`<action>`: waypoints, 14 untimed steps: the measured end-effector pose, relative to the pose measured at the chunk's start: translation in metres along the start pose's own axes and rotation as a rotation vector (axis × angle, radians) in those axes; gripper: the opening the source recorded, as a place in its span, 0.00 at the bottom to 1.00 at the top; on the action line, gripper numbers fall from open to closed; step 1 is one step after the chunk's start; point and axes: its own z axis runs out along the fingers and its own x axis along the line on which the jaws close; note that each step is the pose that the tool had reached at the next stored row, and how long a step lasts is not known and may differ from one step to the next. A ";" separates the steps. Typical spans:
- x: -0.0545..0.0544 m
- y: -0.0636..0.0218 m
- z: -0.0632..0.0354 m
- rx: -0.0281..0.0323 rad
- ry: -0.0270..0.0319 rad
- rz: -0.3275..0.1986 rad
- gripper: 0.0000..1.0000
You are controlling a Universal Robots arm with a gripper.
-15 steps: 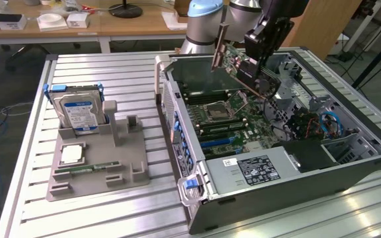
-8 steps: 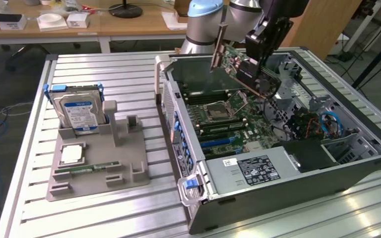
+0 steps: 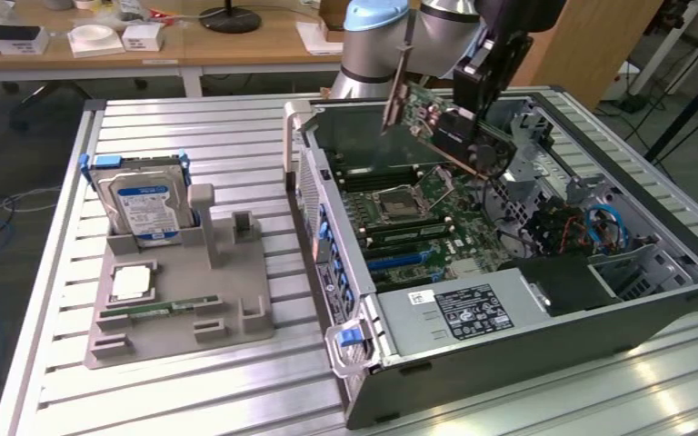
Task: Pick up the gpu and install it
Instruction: 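Insert the gpu into the slot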
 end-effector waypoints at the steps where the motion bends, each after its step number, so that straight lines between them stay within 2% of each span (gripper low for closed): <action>1: 0.000 0.0000 0.0000 -0.0001 0.0001 -0.011 0.26; 14: 0.000 0.0000 0.0003 -0.0019 0.0017 -0.150 0.26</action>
